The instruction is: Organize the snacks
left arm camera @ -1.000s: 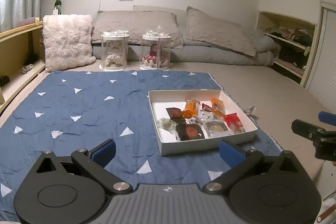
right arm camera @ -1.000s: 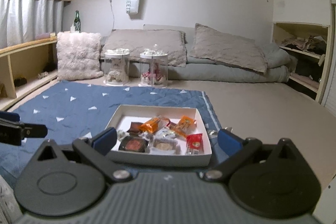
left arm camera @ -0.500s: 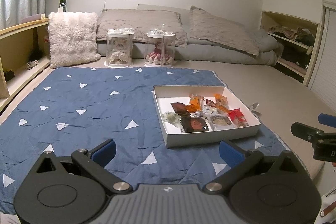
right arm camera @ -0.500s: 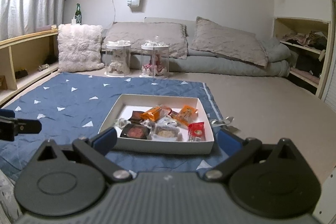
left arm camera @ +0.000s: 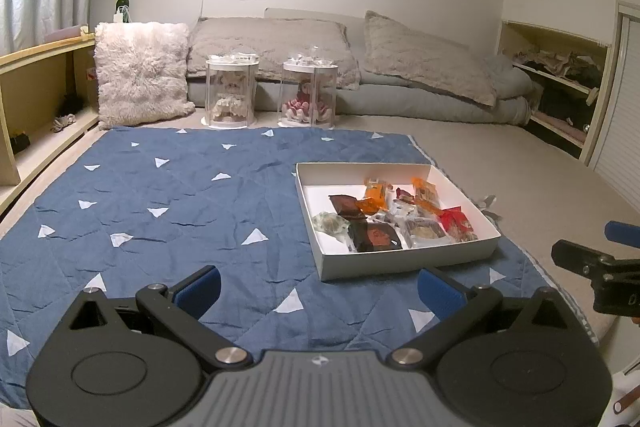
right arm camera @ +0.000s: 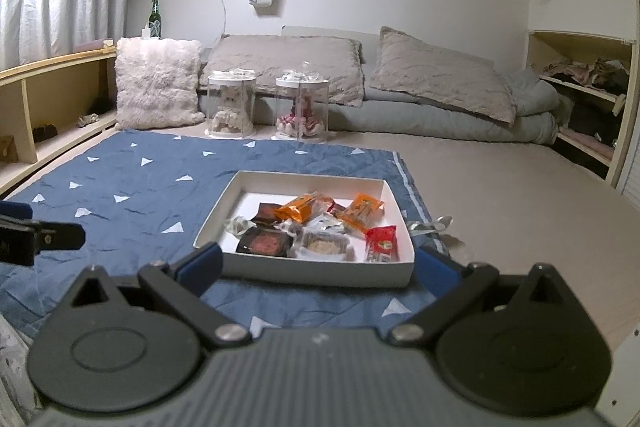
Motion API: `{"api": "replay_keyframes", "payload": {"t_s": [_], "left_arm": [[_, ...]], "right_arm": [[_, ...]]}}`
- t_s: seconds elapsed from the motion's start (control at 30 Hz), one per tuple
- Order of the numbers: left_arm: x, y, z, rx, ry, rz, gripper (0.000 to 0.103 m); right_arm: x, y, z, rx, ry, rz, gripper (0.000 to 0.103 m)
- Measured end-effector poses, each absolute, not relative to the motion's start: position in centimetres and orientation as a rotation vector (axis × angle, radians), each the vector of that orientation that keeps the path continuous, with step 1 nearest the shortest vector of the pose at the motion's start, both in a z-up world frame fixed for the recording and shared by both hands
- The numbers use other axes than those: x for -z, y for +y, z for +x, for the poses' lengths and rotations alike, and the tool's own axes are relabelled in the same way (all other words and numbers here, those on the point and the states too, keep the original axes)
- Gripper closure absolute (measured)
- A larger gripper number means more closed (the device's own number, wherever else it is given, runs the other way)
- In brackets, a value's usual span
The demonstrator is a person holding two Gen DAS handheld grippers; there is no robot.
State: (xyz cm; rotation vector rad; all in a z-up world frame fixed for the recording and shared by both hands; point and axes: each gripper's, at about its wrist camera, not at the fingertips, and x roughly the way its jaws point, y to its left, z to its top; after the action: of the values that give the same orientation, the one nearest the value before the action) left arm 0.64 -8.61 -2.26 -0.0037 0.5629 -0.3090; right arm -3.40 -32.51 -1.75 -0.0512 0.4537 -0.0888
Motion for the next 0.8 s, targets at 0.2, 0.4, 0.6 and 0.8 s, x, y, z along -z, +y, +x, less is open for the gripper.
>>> {"api": "replay_keyframes", "payload": {"t_s": [0.2, 0.4, 0.6, 0.8], "left_arm": [[2.14, -8.55, 0.72, 0.311, 0.562, -0.006, 0.000], [1.80, -8.59, 0.77, 0.311, 0.557, -0.002, 0.000], [1.71, -8.67, 0.58, 0.308, 0.557, -0.002, 0.000], [1.70, -8.64, 0.49, 0.308, 0.557, 0.000, 0.000]], "right_arm": [[1.69, -32.57, -3.22, 0.083, 0.455, -0.059, 0.001], [1.63, -32.56, -3.15, 0.083, 0.453, -0.062, 0.001], [1.65, -32.51, -3.18, 0.081, 0.452, -0.064, 0.001], [1.68, -32.49, -3.15, 0.081, 0.454, -0.065, 0.001]]}}
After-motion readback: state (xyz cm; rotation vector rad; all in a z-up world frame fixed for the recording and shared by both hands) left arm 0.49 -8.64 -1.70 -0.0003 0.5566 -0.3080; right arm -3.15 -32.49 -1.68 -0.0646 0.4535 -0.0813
